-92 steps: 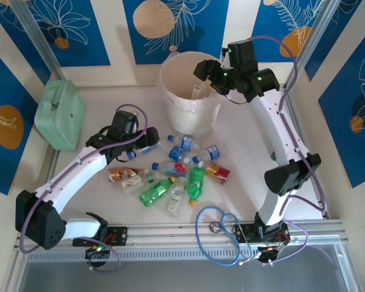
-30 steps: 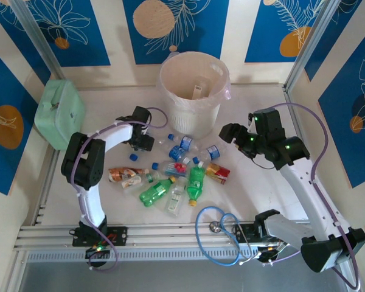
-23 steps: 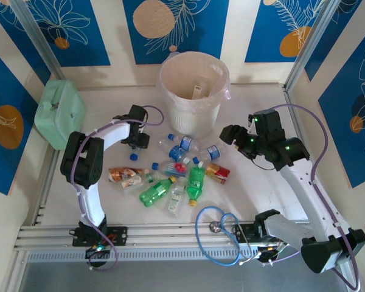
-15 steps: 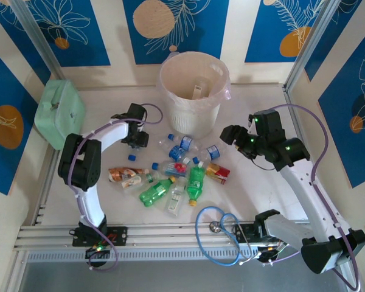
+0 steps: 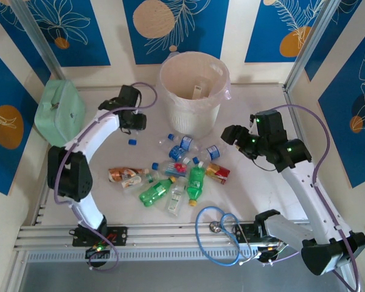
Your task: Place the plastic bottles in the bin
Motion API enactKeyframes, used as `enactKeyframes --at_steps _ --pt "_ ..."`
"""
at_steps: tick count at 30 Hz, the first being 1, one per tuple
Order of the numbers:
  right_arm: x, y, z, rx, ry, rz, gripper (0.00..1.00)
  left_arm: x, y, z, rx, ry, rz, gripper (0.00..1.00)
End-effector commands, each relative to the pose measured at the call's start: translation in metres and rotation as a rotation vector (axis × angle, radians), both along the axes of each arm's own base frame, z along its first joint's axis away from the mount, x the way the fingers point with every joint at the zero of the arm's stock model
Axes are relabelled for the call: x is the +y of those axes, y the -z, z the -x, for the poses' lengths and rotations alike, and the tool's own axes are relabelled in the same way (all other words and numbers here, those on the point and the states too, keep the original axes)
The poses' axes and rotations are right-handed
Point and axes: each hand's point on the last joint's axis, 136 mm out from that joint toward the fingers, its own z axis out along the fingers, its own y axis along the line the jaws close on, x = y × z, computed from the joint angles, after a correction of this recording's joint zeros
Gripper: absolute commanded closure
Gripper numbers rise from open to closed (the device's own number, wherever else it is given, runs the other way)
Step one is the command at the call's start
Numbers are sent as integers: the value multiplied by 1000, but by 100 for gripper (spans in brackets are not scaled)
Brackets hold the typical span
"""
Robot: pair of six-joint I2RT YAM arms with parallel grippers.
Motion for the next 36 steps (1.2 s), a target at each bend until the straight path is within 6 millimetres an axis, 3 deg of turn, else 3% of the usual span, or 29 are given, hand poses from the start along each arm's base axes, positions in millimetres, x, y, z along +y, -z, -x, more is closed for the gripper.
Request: enactKeyframes --at_steps 1,5,8,11,14,17,22,28,36 --pt "-2 9 6 28 -5 4 25 -6 -101 5 -179 -49 156 45" --pt "0 13 4 40 -7 -4 25 -34 -186 5 -337 -2 267 45" --pt "0 15 4 45 -8 -4 25 -59 -234 4 -430 53 328 45" --pt "1 16 4 46 -8 -3 25 -86 -268 -1 -498 109 400 45" --pt "0 17 6 48 -6 -2 25 -108 -283 -9 -521 131 479 44" --pt "0 20 6 52 -1 -4 25 -132 -283 -22 -521 129 582 44" --pt "1 24 11 58 -1 -2 26 -164 -259 -46 -499 118 624 45" --pt "3 40 19 89 -8 -5 26 -177 -243 -68 -485 92 648 45" --pt "3 48 21 97 -2 -4 26 -189 -211 -78 -398 69 666 41"
